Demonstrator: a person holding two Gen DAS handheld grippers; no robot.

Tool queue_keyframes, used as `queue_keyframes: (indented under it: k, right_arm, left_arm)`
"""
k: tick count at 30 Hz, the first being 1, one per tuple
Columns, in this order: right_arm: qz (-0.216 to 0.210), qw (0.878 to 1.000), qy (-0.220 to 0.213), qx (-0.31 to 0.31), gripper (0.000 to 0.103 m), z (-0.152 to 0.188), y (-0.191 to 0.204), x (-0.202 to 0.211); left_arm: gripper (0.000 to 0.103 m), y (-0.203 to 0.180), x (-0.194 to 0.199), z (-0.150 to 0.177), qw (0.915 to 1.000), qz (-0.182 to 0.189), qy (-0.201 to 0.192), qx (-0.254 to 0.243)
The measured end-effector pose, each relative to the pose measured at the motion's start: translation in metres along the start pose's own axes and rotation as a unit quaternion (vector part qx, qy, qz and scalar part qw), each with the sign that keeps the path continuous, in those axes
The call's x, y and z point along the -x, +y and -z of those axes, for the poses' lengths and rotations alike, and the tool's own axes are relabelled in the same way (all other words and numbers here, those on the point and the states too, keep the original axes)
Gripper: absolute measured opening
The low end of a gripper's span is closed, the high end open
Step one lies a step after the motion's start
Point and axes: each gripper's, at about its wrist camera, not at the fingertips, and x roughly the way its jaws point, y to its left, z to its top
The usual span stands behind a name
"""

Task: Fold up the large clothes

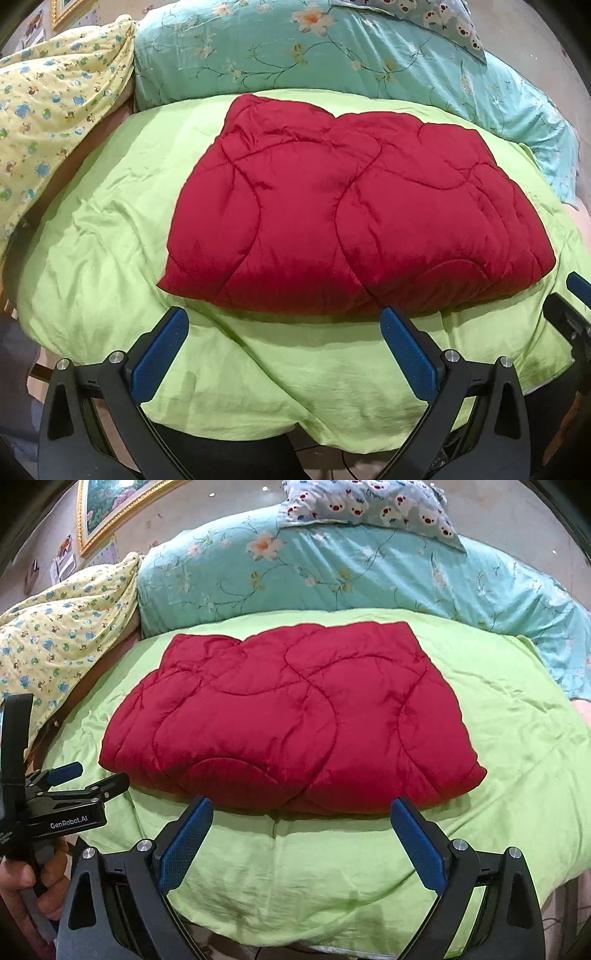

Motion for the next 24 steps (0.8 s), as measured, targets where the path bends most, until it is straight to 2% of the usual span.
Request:
queue_keyframes:
  k: [3,10,18,24]
  right_arm:
    - [0.005,1.000,0.003,0.012,0.098,-0.003,0.006,0.002]
    - [-0.007,0.999,0.038,0.010,0.098,-0.016,0.013,0.003]
    - [0.005,1.000,0.023,0.020,0.098,-0.027,0.021,0.001]
    - [0.008,0.999,0.037,0.018,0.098,-0.022,0.021,-0.015]
  left_arm:
    - [0.103,-0.004,0.008,-0.005,0.9999,-0.006,0.004,-0.010]
    - [0.103,-0.011,0.029,-0.016,0.9996,-0.006,0.005,-0.027]
    - [0.103,-0.014,0.023,-0.022,0.9998,-0.005,0.007,-0.018]
    - [0.103,-0.014,0.015,-0.020,0.9997,-0.005,0.016,-0.015]
